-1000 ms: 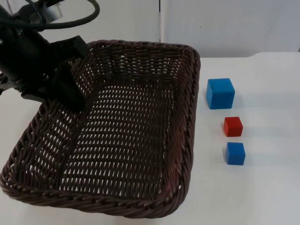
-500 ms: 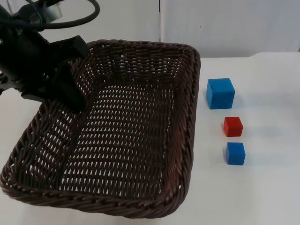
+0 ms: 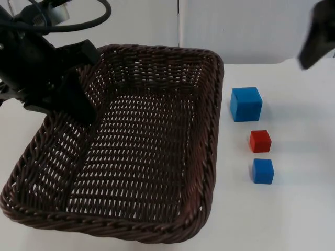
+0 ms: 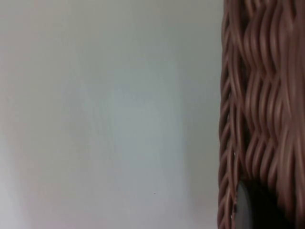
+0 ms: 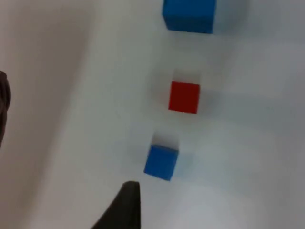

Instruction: Pick up the basket with the left hand and place the largest block into the basket with the right hand.

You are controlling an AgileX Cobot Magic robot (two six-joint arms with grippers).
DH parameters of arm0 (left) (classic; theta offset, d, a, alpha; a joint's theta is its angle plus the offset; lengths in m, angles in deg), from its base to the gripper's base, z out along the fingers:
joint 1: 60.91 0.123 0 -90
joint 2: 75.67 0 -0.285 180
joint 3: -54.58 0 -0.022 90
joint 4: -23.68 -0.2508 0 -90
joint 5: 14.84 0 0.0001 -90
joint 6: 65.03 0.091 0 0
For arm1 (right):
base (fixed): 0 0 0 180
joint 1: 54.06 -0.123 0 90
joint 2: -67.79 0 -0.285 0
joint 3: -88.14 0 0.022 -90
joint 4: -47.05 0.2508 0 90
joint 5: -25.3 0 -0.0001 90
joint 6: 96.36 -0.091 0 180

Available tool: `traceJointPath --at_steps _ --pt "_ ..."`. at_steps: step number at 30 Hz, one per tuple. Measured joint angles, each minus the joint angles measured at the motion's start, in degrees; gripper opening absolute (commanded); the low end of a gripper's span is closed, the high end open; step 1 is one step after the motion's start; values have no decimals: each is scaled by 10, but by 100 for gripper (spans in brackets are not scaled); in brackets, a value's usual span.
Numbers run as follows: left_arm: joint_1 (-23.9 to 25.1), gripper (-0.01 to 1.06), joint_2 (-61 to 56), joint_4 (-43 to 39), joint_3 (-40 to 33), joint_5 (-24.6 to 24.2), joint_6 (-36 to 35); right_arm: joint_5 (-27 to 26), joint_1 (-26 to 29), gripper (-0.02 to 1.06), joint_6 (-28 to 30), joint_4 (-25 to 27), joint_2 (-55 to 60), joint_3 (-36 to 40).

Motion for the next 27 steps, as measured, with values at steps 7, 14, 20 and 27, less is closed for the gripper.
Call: traceJointPath --at_steps 7,14,20,27 --pt "0 0 0 0 0 0 0 -3 -63 105 -74 -78 91 -75" --pt "0 0 0 0 0 0 0 -34 -75 105 -150 -133 184 -154" --pt "0 0 0 0 0 0 0 -79 -75 105 -214 -179 215 -162" --pt "0 0 0 0 0 0 0 -118 -75 105 -238 -195 235 -163"
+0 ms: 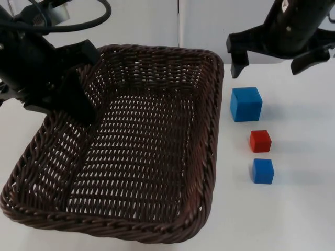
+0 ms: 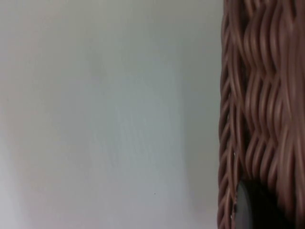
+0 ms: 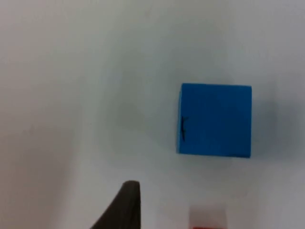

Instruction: Pick up the basket with the left hand and place the largest block into the basket with the right hand.

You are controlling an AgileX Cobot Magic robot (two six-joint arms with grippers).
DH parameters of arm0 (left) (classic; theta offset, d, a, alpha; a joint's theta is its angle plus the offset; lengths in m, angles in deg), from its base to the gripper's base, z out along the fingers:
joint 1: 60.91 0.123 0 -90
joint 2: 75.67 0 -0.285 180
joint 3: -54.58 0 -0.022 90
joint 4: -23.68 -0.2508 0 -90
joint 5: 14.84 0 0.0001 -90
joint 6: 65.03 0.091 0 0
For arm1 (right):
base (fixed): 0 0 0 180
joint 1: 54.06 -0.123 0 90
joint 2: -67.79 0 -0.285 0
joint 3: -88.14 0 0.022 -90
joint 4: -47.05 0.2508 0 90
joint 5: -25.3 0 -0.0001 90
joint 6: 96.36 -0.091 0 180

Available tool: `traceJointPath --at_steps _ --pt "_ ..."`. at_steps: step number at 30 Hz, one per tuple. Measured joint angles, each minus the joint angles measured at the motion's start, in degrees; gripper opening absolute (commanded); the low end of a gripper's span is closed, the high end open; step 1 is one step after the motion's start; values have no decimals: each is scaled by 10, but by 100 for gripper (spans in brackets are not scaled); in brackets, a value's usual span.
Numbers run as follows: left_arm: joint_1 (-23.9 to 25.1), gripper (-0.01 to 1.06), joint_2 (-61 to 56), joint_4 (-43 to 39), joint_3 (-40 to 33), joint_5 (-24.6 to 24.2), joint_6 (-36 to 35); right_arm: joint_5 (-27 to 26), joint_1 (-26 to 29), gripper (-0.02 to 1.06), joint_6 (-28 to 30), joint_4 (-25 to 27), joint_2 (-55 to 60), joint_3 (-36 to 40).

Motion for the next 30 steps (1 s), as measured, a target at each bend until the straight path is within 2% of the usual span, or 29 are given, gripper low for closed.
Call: traceJointPath --at_steps 7,13,17,26,30 --pt "0 0 0 1 0 0 0 -31 0 105 -63 -63 41 0" --pt "0 0 0 1 0 0 0 -65 0 105 -100 -94 79 -1" --pt "0 0 0 1 0 0 0 -75 0 105 -134 -134 117 -26" --pt "0 0 0 1 0 0 0 -84 0 105 -153 -149 191 -99" --pt "0 0 0 1 0 1 0 -94 0 98 -164 -152 207 -106"
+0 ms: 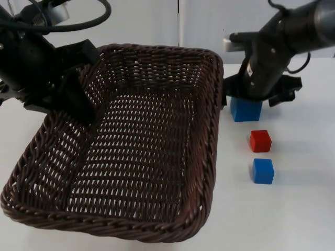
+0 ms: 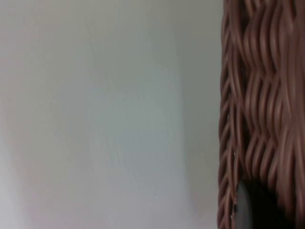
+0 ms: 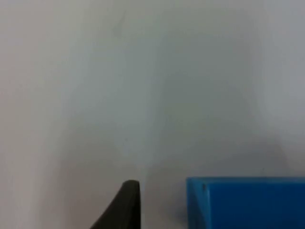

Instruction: Pick up the basket with the left hand and place the largest block into the basket with the right hand.

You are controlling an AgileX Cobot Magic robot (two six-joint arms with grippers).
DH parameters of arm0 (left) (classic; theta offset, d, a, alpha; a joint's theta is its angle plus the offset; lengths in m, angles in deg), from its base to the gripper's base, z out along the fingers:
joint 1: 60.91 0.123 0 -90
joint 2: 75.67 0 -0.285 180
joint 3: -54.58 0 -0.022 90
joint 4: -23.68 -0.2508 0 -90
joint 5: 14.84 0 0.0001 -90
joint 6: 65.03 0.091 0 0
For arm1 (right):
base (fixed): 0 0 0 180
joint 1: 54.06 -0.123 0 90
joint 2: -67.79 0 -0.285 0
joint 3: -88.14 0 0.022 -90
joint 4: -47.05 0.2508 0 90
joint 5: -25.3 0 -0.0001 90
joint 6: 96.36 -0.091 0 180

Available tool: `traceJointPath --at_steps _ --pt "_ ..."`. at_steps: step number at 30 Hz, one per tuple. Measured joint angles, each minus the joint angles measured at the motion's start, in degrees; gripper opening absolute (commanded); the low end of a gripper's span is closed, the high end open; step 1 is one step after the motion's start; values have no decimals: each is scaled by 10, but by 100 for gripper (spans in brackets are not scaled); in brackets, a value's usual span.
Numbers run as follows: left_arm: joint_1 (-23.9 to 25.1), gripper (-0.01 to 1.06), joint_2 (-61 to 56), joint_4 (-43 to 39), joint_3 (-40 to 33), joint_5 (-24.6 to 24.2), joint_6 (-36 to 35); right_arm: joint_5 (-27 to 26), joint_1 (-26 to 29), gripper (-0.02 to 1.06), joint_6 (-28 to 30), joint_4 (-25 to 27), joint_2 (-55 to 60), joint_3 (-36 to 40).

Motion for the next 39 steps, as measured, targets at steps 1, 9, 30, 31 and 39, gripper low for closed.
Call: traceJointPath --at_steps 1,9,30,31,39 --pt "0 0 0 0 0 0 0 -1 0 94 -1 0 2 0" --pt "0 0 0 0 0 3 0 -5 0 50 -15 0 5 -1" --pt "0 0 0 0 0 8 0 109 0 0 38 4 -163 -1" --pt "0 0 0 0 0 8 0 121 0 0 52 11 -176 -1" --pt "0 0 0 0 0 8 0 194 0 0 144 83 -240 -1"
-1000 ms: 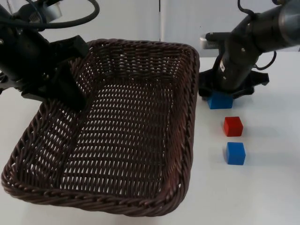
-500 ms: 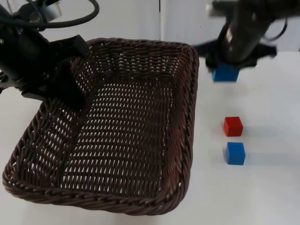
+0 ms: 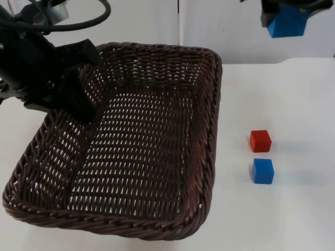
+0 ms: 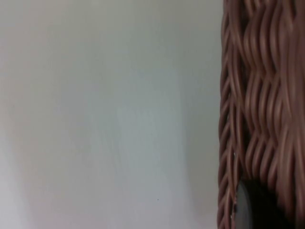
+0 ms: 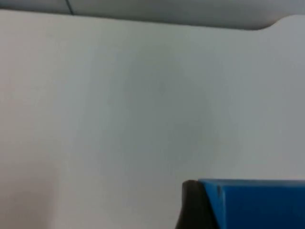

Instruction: Pick up the basket with the left hand and place the largest block into the basket with the right hand.

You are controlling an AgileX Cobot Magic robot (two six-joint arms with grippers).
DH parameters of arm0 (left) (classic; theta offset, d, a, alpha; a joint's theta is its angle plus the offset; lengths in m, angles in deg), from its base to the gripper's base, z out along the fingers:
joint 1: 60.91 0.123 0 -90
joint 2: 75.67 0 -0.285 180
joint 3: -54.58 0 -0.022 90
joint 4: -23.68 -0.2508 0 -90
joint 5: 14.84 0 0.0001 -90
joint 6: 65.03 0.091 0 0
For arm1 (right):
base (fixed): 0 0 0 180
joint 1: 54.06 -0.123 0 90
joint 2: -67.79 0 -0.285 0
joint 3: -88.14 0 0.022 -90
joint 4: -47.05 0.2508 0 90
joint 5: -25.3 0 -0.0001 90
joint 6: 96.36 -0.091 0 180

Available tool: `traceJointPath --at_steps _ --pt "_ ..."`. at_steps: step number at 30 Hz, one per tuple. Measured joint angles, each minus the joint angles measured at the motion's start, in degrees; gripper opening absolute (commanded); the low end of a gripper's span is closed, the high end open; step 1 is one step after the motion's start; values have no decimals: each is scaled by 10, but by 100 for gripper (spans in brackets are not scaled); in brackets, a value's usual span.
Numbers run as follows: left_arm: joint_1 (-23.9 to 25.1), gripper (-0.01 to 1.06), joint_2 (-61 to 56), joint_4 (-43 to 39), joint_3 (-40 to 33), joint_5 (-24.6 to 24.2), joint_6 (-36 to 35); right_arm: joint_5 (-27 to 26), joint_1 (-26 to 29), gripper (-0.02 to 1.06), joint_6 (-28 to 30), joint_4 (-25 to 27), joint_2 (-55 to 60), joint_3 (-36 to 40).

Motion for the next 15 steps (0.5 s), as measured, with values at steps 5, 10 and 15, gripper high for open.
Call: traceJointPath --at_steps 5,10,15 --pt "0 0 0 0 0 0 0 44 0 0 58 57 -25 3" --pt "0 0 0 0 0 0 0 76 -6 0 79 72 -55 32" --pt "0 0 0 0 0 0 0 76 -25 0 85 72 -102 92"
